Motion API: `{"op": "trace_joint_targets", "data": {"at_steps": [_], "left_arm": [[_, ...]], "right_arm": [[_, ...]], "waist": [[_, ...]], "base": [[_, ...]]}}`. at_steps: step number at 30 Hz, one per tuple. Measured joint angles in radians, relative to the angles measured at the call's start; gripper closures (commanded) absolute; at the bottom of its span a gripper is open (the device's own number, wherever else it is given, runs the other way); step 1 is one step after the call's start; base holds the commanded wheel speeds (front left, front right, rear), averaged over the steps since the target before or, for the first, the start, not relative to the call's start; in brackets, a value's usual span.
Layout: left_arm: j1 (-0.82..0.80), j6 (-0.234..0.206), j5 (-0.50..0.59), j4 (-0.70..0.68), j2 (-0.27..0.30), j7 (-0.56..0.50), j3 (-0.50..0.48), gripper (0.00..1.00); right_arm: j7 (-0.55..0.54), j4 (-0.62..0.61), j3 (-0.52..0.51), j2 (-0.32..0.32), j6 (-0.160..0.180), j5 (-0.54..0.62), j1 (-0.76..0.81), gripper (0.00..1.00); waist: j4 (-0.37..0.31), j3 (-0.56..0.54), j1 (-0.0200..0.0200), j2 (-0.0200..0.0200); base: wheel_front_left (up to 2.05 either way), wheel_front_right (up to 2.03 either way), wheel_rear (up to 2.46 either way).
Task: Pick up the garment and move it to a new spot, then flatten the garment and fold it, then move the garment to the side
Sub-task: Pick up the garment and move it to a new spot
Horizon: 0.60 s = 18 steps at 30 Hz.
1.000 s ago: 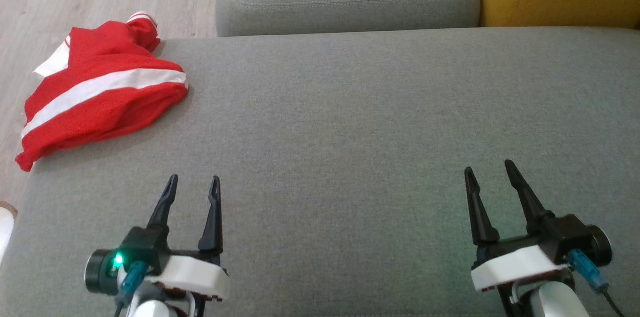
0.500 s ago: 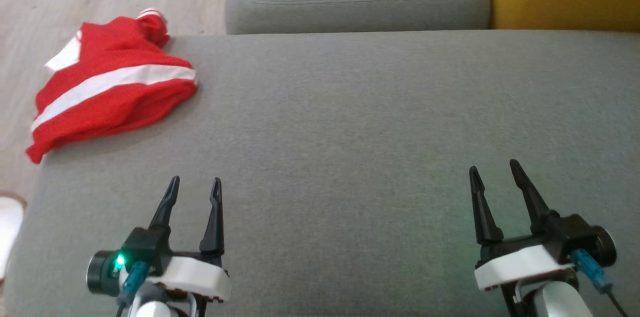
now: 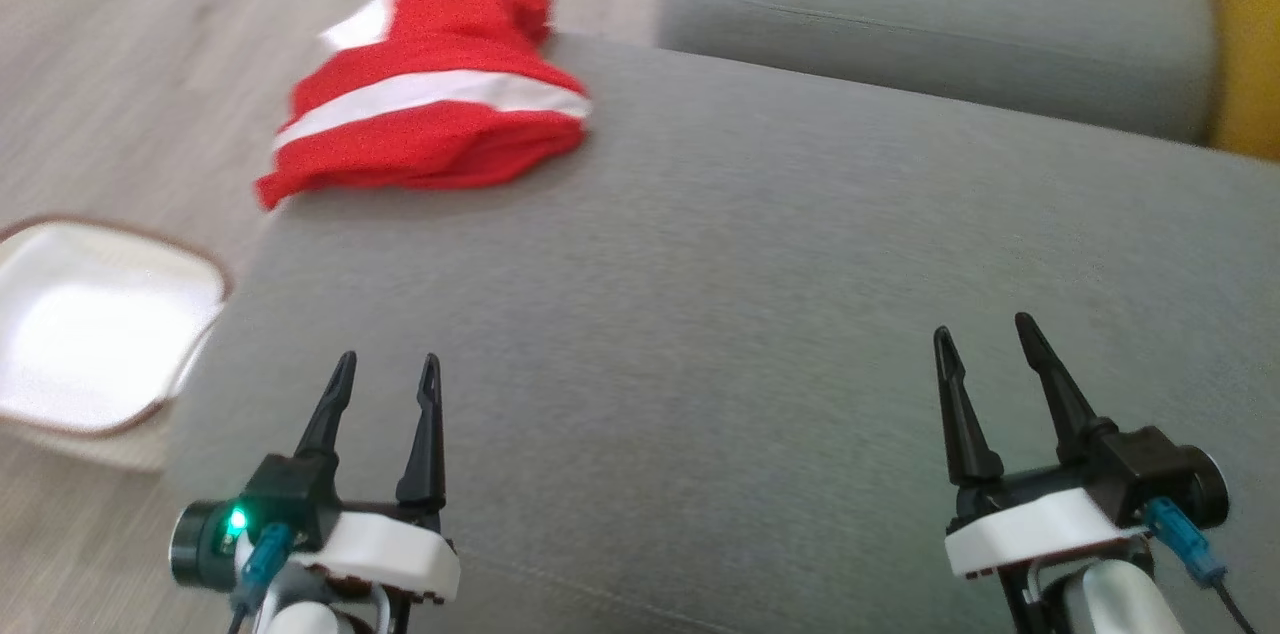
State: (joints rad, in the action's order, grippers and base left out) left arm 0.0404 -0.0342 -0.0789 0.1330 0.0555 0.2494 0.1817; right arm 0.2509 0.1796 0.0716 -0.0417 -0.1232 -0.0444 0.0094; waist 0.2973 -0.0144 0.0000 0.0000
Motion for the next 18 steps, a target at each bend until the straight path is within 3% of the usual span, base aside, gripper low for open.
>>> {"op": "trace_joint_targets", "data": {"at_steps": [9, 18], "left_arm": [[0.001, 0.000, 0.006, -0.003, 0.000, 0.000, -0.009, 0.00], [0.001, 0.001, 0.007, -0.016, 0.000, 0.000, -0.034, 0.00]], "right_arm": [[0.000, -0.001, 0.015, 0.000, 0.000, -0.008, 0.000, 0.00], [0.000, -0.011, 0.016, 0.000, 0.000, -0.008, -0.001, 0.00]], "waist": [[0.153, 0.002, 0.0000, 0.0000], [0.182, 0.020, 0.0000, 0.0000]], "base": [[0.00, 0.00, 0.00], [0.00, 0.00, 0.00]]}}
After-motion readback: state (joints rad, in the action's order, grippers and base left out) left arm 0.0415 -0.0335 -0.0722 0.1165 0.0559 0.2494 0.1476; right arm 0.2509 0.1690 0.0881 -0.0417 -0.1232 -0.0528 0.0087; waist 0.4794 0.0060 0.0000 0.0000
